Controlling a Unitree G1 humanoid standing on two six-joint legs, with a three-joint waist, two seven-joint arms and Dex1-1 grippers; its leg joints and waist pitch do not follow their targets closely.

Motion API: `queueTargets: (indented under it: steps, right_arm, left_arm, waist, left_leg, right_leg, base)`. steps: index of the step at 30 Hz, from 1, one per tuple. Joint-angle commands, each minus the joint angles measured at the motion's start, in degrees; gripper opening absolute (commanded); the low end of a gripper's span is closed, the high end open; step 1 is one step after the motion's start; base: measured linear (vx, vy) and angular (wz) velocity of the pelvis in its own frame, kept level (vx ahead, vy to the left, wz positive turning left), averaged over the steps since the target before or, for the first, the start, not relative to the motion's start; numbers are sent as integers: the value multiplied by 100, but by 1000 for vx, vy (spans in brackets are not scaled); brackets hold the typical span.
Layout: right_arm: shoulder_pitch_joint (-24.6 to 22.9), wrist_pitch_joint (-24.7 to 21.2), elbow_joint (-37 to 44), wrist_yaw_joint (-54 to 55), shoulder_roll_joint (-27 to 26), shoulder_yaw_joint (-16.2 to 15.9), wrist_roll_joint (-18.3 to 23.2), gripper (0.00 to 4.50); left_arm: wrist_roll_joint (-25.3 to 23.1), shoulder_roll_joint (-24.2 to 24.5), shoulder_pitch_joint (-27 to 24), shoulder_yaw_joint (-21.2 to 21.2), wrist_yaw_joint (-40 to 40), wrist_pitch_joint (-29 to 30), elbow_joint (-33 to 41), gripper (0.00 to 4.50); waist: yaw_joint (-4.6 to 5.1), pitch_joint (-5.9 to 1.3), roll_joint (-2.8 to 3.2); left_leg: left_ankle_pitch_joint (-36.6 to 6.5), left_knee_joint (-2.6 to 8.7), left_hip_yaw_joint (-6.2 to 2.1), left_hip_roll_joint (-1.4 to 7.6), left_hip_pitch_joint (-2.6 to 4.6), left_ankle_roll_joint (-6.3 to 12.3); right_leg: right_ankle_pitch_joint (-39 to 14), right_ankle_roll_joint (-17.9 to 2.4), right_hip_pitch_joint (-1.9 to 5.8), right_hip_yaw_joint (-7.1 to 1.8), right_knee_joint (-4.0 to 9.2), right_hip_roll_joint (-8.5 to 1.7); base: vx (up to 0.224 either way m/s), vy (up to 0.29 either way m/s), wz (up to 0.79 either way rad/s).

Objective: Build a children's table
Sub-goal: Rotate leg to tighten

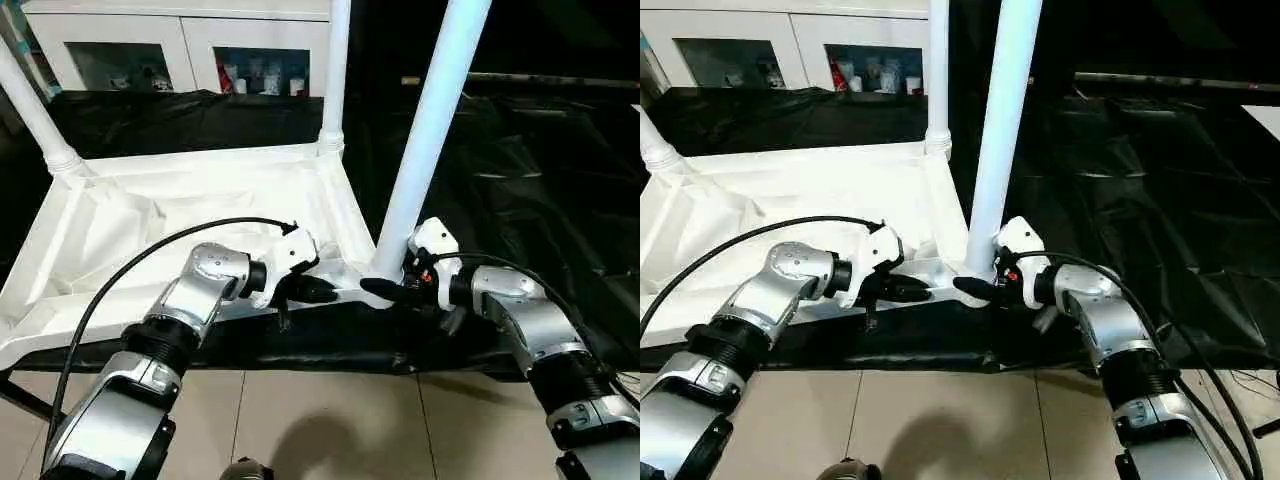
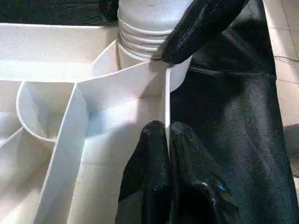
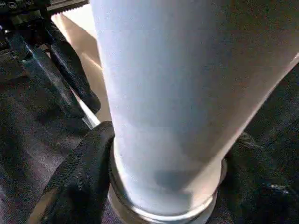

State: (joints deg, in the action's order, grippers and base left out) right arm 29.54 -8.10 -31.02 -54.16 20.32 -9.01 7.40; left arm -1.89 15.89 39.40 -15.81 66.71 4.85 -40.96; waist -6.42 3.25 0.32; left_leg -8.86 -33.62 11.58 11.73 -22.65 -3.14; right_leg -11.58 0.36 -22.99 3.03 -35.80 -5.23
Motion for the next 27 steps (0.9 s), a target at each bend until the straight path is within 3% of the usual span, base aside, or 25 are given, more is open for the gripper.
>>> queueTargets:
  steps: [1,4,5,7,8,9,11,12,17,19,21,25,27]
  right_arm:
    - [-60,-47,-54,171,-89,93,43,276]
    - [13,26,-387,866,-326,363,50,275]
    - [90,45,-613,1370,-486,515,28,275]
    - [361,9,-1218,2730,-904,927,51,275]
    - [361,9,-1218,2730,-904,927,51,275]
    - [461,52,-1419,3199,-1035,1042,52,275]
    - [581,98,-1655,3751,-1198,1170,59,275]
    - [736,126,-1967,4457,-1407,1248,-4,274]
    - [884,242,-2224,4815,-1587,1255,-84,274]
    - [1037,408,-2433,4952,-1698,1246,-177,274]
    - [1095,508,-2495,4978,-1724,1253,-204,344]
    - [1223,813,-2664,4811,-1729,1296,-147,365]
    - [1230,875,-2614,4651,-1686,1277,-125,386]
  left_arm:
    - [146,-131,-61,-72,146,22,100,0]
    - [83,-304,61,84,-444,113,-157,0]
    - [24,-425,163,174,-870,139,-352,0]
    - [-112,-709,420,326,-1808,211,-838,0]
    - [-112,-709,420,326,-1808,211,-838,0]
    - [-150,-819,522,393,-2222,231,-1017,0]
    - [-161,-964,644,482,-2664,307,-1213,0]
    - [-132,-1174,791,598,-3148,437,-1416,0]
    - [-157,-1306,879,607,-3371,492,-1536,0]
    - [-206,-1365,950,598,-3461,427,-1682,0]
    - [-220,-1375,974,601,-3465,396,-1747,0]
    - [-269,-1348,988,527,-3396,215,-1860,0]
    - [-299,-1299,932,460,-3219,113,-1781,0]
  waist:
    - [15,-415,-63]
    - [37,-409,-58]
    - [63,-396,-4]
    - [141,-383,-26]
    - [167,-375,-19]
    - [172,-385,-2]
    - [189,-376,-20]
    - [186,-389,-15]
    - [156,-416,-30]
    - [155,-416,-5]
    - [159,-403,-3]
    - [178,-408,-45]
    - [176,-403,-34]
  left_leg:
    - [-1168,352,-75,164,154,252]
    - [-1224,363,-80,161,153,216]
    - [-1399,376,-89,158,177,75]
    - [-1628,403,-98,134,185,-89]
    - [-1694,411,-102,136,196,-128]
    - [-1749,416,-125,136,192,-160]
    - [-1847,416,-118,126,210,-183]
    - [-1732,416,-117,118,183,-183]
    - [-1432,391,-104,108,154,5]
    - [-1386,387,-100,104,151,53]
    - [-1546,401,-100,108,175,27]
    - [-1575,407,-105,112,150,57]
    - [-1549,403,-101,113,153,105]
  right_leg:
    - [-537,-1400,247,-208,415,-298]
    - [-651,-1389,239,-207,424,-299]
    - [-893,-1377,214,-210,454,-308]
    - [-1300,-1285,208,-209,501,-298]
    - [-1413,-1262,190,-214,514,-301]
    - [-1547,-1191,218,-201,526,-308]
    - [-1636,-1136,188,-210,556,-304]
    - [-1547,-1127,205,-218,544,-311]
    - [-954,-1165,235,-209,503,-291]
    - [-828,-1202,236,-207,491,-284]
    - [-1031,-1193,228,-203,525,-290]
    - [-996,-1180,245,-201,521,-294]
    - [-1000,-1194,242,-203,523,-297]
  base:
    - [0,0,0]
    - [0,0,0]
    - [0,0,0]
    - [0,0,0]
    - [0,0,0]
    - [0,0,0]
    - [0,0,0]
    - [0,0,0]
    - [0,0,0]
    - [0,0,0]
    - [0,0,0]
    - [0,0,0]
    - [0,0,0]
